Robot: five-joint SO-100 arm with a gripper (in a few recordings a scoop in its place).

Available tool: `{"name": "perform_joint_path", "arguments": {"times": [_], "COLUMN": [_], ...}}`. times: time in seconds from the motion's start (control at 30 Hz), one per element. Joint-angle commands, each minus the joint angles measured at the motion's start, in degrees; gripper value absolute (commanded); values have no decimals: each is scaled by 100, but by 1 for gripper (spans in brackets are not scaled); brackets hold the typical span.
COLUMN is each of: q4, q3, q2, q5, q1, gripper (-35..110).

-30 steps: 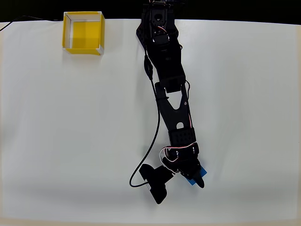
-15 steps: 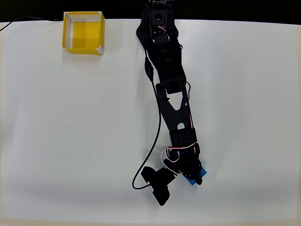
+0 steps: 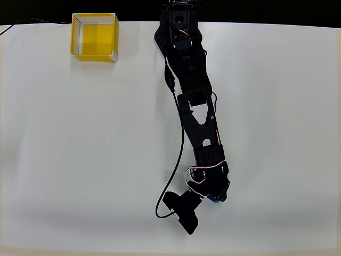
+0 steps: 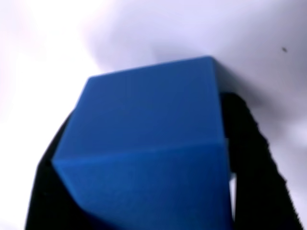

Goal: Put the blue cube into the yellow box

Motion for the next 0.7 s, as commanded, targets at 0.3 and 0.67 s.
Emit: {"name": "perform_joint_path", "arguments": {"times": [0.3,0.67], "q4": [791,114], "q3": [299,3331], "q2": [4192,6486], "q5": [-1951,-3340], "q1": [369,3041], "gripper": [14,11]}}
